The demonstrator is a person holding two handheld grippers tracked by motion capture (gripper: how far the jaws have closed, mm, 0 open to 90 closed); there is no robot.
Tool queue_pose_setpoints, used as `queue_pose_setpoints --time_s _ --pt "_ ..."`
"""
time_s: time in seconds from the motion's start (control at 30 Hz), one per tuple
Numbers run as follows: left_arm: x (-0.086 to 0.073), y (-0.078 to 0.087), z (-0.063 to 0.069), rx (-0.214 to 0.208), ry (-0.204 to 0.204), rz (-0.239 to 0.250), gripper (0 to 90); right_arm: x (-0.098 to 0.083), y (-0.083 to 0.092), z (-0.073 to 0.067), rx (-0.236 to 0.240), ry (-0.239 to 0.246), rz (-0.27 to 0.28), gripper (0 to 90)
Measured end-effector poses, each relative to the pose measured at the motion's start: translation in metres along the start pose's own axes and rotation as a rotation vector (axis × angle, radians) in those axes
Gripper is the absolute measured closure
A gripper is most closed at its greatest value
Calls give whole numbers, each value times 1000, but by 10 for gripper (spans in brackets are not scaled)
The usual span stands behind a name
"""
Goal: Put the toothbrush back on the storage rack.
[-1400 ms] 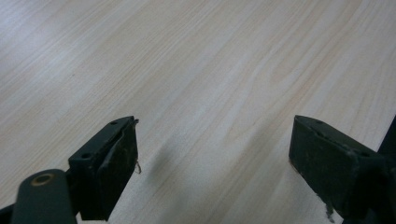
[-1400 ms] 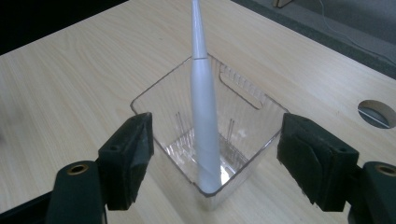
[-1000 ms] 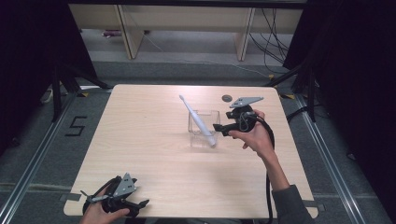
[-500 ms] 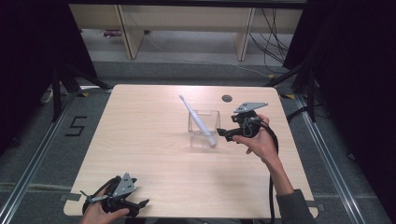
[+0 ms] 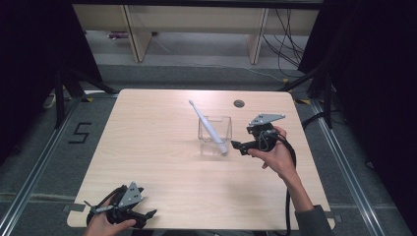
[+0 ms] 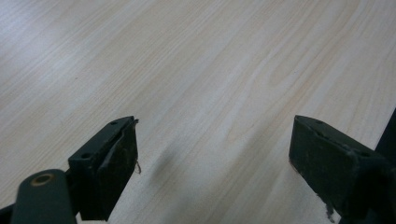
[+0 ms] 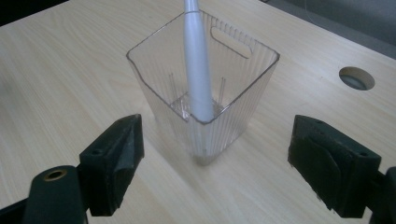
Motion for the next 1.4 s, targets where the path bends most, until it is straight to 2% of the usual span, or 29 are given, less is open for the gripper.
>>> queue_pose_setpoints --time_s 0.03,0.3,0.37,0.47,0.5,0.53,0.6,0.63,0.7,0.8,0.87,0.9,0.93,0.97,1.0,1.03,1.1,1.2,1.3,1.37,1.4 --pt "0 0 0 0 -8 -4 150 -2 -1 0 1 20 8 190" --pt "-1 0 1 0 0 -1 150 -11 3 -7 7 8 -9 190" --pt "-1 0 1 -2 -5 -2 151 -16 7 -8 4 25 -3 190" --pt "-1 0 1 1 -4 -2 151 -20 8 -9 -2 16 0 190" --pt "-1 0 1 2 -4 -1 151 -22 9 -8 9 35 -3 190" --pt "-1 0 1 -1 -2 -1 151 -26 11 -10 4 7 -8 190" --pt "-1 0 0 1 1 0 151 -27 11 -9 11 23 -5 190" --pt "-1 0 0 4 -4 0 151 -31 13 -10 0 -1 -11 189" --pt "-1 0 2 2 2 0 151 -35 15 -10 -4 -10 -17 188" --pt "-1 0 1 5 -1 0 151 -36 15 -8 -3 8 -4 189" --pt "-1 0 1 1 4 1 151 -40 18 -10 -8 -16 -14 189" --pt "-1 0 0 4 -4 0 151 -40 17 -9 -5 3 1 189" --pt "-1 -1 1 4 -3 -1 151 -42 19 -11 -4 -19 -15 189" --pt "-1 -1 1 2 -3 -2 151 -43 19 -10 -5 -5 -4 189" --pt "-1 -1 1 2 -3 -2 151 -44 19 -11 -15 -15 -1 189" --pt "-1 -1 2 -2 -6 -4 151 -45 20 -9 -9 7 1 189" --pt "-1 0 1 3 1 -1 151 -49 21 -13 -1 -18 -13 190" --pt "-2 0 0 7 0 -3 151 -51 21 -12 -2 -8 -5 191" --pt "-1 0 1 5 -1 0 151 -55 22 -14 -2 -20 -13 191" --pt "-1 0 1 4 0 -1 152 -60 21 -15 3 -5 -15 192" --pt "-1 0 1 5 -2 -1 151 -63 23 -18 4 -29 -29 192"
Point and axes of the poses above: each handheld gripper's, and its own axes: y roughly backward along the jaws, x roughly out of its top, z roughly to its right, the point moved 10 cm from there along -y, roughly forward along the jaws, and after that the axes turned 14 degrees about z, right-handed, at the moved point
